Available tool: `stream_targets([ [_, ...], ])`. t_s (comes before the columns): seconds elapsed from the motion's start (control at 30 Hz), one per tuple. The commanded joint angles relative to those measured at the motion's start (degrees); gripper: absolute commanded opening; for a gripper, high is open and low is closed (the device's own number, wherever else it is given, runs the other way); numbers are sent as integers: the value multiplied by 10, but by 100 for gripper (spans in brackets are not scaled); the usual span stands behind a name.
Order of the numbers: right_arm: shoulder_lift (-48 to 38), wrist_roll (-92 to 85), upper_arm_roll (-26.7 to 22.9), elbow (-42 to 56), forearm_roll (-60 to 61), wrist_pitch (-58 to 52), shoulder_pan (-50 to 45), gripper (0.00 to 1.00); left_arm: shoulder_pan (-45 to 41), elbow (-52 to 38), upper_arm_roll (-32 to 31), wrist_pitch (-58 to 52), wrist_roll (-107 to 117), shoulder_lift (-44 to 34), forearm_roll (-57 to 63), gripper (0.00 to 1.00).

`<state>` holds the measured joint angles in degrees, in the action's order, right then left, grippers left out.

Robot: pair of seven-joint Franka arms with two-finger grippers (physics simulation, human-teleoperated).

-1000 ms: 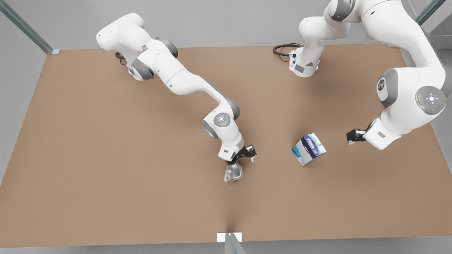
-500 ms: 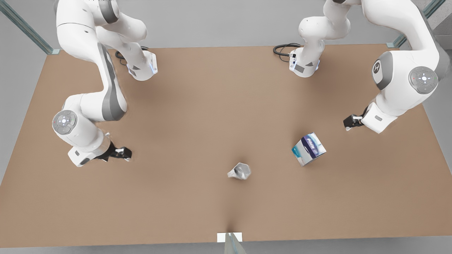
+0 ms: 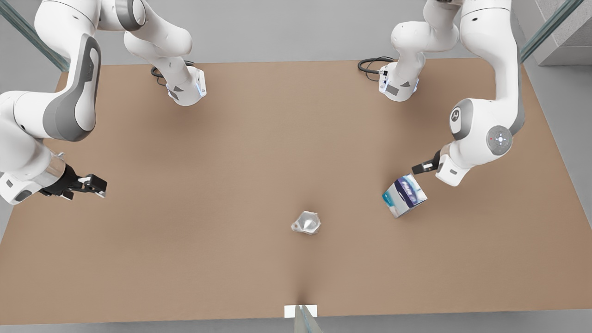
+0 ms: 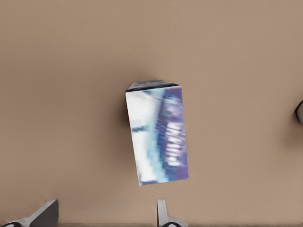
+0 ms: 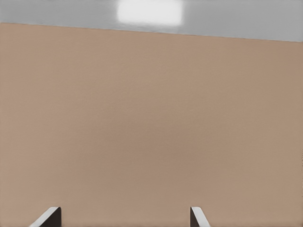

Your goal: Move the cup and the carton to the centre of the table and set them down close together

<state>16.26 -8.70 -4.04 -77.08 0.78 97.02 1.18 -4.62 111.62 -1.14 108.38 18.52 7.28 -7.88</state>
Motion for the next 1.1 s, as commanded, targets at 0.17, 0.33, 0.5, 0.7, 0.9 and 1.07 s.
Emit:
stream_targets([
  [0.17, 1, -1, 1, 0, -8, 4, -5, 100, -21, -36, 0, 17, 14, 50, -5, 100],
  [0.33, 1, -1, 1, 11, -10, 5, -3, 100, -22, -46, 0, 34, 80, 70, -4, 100],
  [0.5, 7, 0, 2, 11, -8, 17, -5, 100, -23, -54, 1, 61, 102, 98, -4, 100],
  [0.7, 15, 1, 3, 12, -7, 31, -6, 100, -29, -67, 1, 75, 103, 135, 2, 78],
  [0.9, 15, 1, 3, 12, -7, 30, -6, 100, -30, -67, 1, 73, 104, 140, 3, 61],
  [1.07, 15, 1, 3, 12, -7, 31, -7, 100, -43, -72, 0, 63, 119, 125, 3, 62],
])
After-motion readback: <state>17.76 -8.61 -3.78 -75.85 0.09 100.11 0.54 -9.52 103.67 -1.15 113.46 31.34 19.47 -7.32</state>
